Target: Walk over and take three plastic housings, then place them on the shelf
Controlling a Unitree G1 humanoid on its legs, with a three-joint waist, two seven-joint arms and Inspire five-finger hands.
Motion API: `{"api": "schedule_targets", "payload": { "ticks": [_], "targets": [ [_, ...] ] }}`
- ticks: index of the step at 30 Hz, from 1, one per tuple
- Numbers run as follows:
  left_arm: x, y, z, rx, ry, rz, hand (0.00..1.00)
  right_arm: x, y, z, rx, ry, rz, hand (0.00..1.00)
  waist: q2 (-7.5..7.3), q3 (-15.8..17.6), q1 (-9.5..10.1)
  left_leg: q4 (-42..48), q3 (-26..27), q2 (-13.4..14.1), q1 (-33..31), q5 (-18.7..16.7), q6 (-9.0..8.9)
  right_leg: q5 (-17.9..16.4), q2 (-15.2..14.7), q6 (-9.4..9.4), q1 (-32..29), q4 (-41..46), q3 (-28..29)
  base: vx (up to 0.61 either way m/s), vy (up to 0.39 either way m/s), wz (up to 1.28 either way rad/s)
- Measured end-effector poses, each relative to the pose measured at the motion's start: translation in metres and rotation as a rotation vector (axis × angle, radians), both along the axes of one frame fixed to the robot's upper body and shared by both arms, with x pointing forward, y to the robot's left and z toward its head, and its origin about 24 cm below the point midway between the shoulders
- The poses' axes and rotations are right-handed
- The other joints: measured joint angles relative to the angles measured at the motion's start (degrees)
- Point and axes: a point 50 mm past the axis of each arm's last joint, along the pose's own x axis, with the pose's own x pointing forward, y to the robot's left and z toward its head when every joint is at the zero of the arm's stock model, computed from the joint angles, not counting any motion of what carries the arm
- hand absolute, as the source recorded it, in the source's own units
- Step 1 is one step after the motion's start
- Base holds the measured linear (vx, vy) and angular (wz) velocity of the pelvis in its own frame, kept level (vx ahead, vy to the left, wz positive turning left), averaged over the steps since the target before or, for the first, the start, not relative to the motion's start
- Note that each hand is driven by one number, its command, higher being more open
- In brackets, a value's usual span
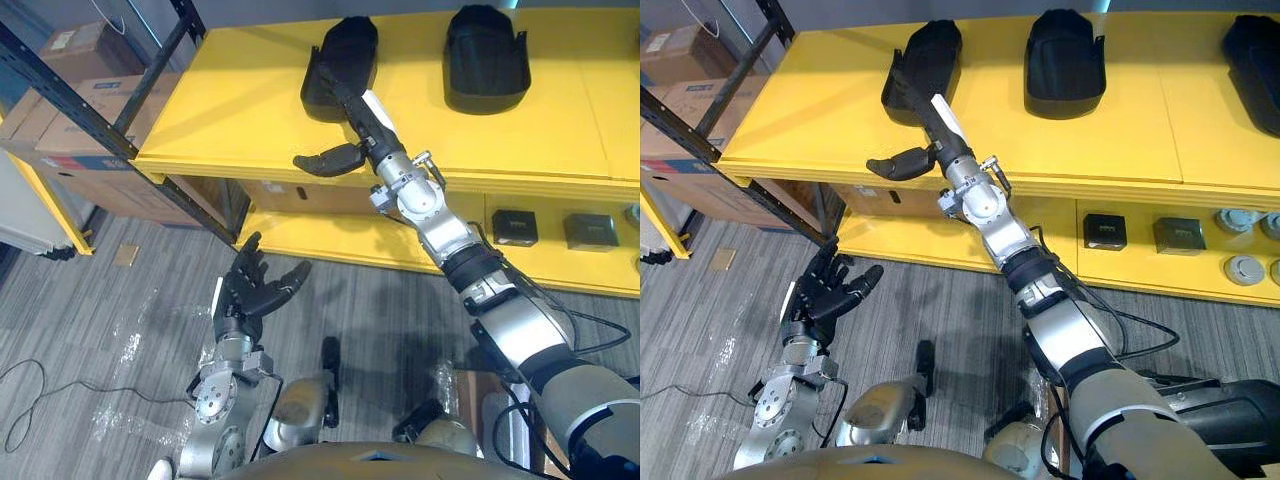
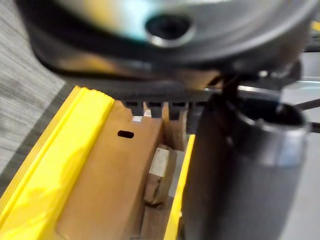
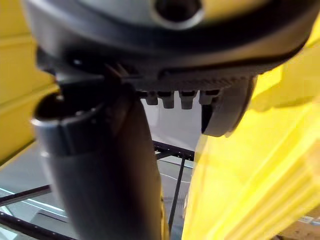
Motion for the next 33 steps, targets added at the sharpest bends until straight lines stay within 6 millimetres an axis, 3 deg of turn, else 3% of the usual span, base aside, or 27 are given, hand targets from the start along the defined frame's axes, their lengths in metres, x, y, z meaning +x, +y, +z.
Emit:
{"api": "schedule_targets", "payload": {
  "ticks": [13,20,24,33],
  "targets": [
    [0.001,-0.002,0.0,-0.029,-0.003,-0.003,1.0,0.003,0.0,0.003,-0.026,0.007,0.009,1.0,0.41,3.4,-0.08,0.0,-0.14,-0.77,-0.03,0.08,0.12,-0.71,-1.63,0.27,-0.84,2.43,0.37,0.0,-0.034,0.01],
    [0.001,-0.002,0.0,-0.03,0.001,0.003,1.0,0.009,-0.004,0.001,-0.062,-0.001,-0.056,1.0,0.45,3.58,-0.07,0.0,0.0,-0.76,-0.07,0.08,0.13,-0.76,-1.67,0.23,-1.01,2.63,0.48,0.01,-0.043,-0.01],
    [0.004,-0.005,0.002,-0.032,-0.008,-0.001,1.0,0.014,-0.007,0.018,-0.063,-0.059,-0.106,1.0,1.2,5.32,-0.08,0.0,0.17,-0.73,-0.06,0.15,0.22,-1.11,-1.83,-0.32,-1.29,3.16,0.66,0.0,-0.042,-0.02],
    [0.006,-0.008,-0.004,-0.03,0.024,0.005,1.0,0.014,-0.007,0.023,-0.034,-0.091,-0.14,1.0,1.41,5.97,-0.07,0.0,0.34,-0.77,-0.35,0.19,0.28,-1.45,-2.1,-0.1,-2.03,3.91,0.99,0.02,-0.05,-0.01]
  ]
}}
